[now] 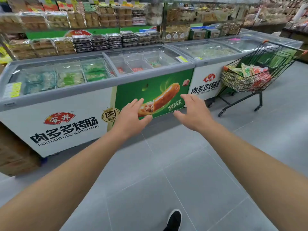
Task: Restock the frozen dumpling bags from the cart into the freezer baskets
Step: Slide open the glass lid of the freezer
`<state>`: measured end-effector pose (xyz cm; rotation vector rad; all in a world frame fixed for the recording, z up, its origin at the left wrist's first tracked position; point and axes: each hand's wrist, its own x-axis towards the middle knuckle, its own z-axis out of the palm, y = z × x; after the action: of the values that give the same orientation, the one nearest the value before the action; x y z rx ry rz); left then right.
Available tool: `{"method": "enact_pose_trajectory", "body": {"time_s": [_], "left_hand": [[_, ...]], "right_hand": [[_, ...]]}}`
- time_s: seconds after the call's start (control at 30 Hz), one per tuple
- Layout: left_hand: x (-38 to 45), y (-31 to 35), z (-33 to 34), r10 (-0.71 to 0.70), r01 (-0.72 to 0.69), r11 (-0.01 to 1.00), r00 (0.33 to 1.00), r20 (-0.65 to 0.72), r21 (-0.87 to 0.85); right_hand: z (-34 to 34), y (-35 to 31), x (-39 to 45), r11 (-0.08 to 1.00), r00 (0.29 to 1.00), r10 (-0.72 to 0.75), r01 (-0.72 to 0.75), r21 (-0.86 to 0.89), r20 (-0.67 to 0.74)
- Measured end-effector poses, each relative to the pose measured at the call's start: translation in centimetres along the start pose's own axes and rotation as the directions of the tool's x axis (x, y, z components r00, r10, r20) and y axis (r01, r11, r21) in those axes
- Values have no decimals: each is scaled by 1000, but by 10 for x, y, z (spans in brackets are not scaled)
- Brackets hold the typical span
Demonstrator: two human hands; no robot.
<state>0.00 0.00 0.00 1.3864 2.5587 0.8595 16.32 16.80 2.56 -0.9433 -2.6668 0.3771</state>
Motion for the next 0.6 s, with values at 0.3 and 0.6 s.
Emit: {"method": "enact_pose_trajectory", "body": {"time_s": [0.3,0.6], "left_hand": [[139,-21,70,-80,78,996,995,52,31],[284,-21,128,-123,122,992,987,103,17]], "right_hand": [[61,69,131,999,994,-12,15,-29,108],[93,138,274,999,976,-25,34,-39,217]]}}
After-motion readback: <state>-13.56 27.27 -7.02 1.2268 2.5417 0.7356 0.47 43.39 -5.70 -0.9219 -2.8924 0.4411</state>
